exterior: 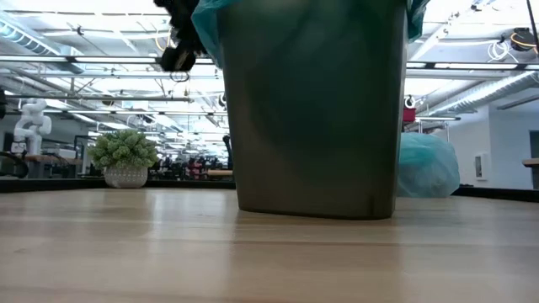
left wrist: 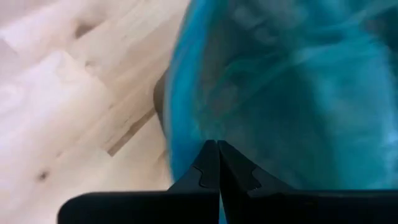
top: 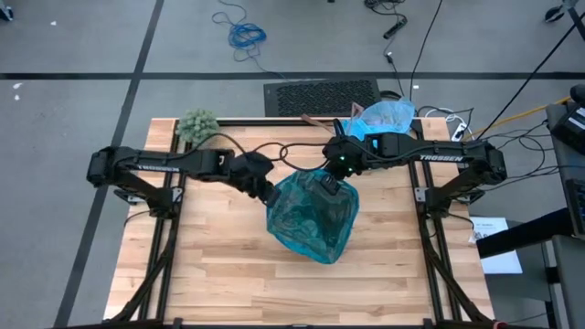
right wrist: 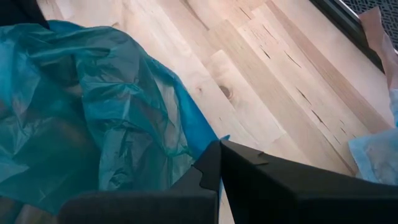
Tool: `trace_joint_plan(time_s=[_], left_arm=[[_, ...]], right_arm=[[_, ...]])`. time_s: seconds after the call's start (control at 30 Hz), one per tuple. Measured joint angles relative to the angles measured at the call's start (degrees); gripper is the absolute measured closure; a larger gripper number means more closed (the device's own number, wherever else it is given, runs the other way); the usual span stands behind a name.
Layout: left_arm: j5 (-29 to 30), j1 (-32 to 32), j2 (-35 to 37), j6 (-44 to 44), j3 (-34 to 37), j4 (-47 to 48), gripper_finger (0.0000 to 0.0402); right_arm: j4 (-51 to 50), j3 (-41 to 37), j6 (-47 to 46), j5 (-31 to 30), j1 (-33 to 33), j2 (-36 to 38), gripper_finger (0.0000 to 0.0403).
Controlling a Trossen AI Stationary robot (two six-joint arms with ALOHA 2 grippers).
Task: Place trash/remove bag and relplace
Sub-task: Insert the bottom blue trash bag into the trash bin
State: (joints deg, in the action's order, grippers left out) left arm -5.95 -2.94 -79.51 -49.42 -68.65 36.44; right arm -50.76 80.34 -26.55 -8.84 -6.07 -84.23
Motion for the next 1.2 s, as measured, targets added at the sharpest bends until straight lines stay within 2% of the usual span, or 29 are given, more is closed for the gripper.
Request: trace_joint_plan(time_s=[0.2,0.4,0.63,0.87,1.0,1.2], left_arm=[[-1.0,1.2,1.9,-6.1,11.3,-10.2,0.0402],[-1.5,2.3,1.9,-11.4,18.2,-20.2,0.0402],[-2.7,1.5,8.9,-11.7,15.8,-22.1,0.0402],[0.6,4.0,17.2,-15.5,14.7,-21.4,0.0402],[3.8,9.2,17.1,-19.1,14.7,-16.9,0.0402],[9.3,15.2,12.5,-21.4,14.7,-14.1,0.0402]], right_arm=[[-0.1,0.0,0.2,0.0,0.0,0.0,0.0403],[-0.1,0.0,0.5,0.0,0.0,0.0,0.0403],[0.4,0.0,0.9,-0.1,0.0,0.0,0.0403],[1.3,0.0,2.3,-0.3,-0.7,0.4,0.0403],[1.3,0.0,2.8,-0.4,-2.1,2.4,0.0403],[1.2,0.0,3.3,-1.5,-4.6,5.4,0.0403]])
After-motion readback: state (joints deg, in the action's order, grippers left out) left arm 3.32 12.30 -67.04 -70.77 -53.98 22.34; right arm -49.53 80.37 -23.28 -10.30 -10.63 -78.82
